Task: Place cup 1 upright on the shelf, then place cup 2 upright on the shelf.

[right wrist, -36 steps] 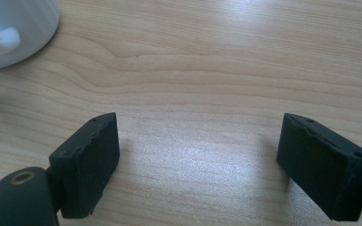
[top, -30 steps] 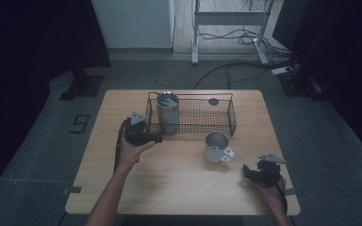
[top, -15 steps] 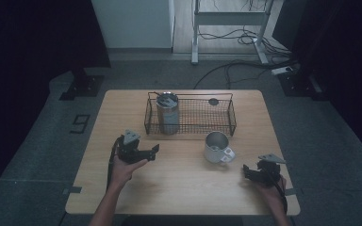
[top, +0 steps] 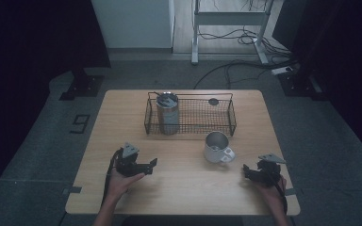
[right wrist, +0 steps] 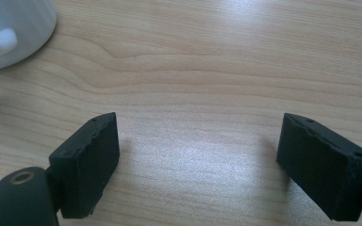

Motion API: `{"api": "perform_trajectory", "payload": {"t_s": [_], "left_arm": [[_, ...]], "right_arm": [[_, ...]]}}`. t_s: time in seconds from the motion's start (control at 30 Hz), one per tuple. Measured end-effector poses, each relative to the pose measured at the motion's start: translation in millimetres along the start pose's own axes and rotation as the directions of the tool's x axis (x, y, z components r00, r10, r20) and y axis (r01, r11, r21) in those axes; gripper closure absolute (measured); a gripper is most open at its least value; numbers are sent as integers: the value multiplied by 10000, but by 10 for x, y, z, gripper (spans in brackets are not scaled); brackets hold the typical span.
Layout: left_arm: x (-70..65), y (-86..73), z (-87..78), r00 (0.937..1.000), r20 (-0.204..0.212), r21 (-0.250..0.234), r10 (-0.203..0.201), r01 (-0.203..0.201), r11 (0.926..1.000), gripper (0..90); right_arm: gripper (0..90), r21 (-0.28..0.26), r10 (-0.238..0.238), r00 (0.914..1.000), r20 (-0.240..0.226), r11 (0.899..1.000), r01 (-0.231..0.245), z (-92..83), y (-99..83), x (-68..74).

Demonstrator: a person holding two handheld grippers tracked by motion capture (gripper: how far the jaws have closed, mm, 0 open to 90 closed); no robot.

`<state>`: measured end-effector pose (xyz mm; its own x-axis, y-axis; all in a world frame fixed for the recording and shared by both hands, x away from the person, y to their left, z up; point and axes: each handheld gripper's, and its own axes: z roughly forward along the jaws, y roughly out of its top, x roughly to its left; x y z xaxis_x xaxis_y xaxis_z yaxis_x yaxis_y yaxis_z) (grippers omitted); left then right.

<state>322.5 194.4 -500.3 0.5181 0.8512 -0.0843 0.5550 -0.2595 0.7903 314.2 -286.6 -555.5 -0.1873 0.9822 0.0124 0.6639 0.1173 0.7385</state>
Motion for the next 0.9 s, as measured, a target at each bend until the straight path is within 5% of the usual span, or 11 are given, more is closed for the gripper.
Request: {"api": "perform_trajectory", "payload": {"t_s": [0.6,0.9], "left_arm": [[-25,-240,93,10000,29,560,-92,91,9984,57],[-27,-237,83,9997,143,550,-222,214,9983,61]], "right_arm": [[131,-13,112,9999,-41,9999,-113,-7,-4,-1],[141,-512,1145,9927,-387,9919,-1164,-120,-21,-159]]}}
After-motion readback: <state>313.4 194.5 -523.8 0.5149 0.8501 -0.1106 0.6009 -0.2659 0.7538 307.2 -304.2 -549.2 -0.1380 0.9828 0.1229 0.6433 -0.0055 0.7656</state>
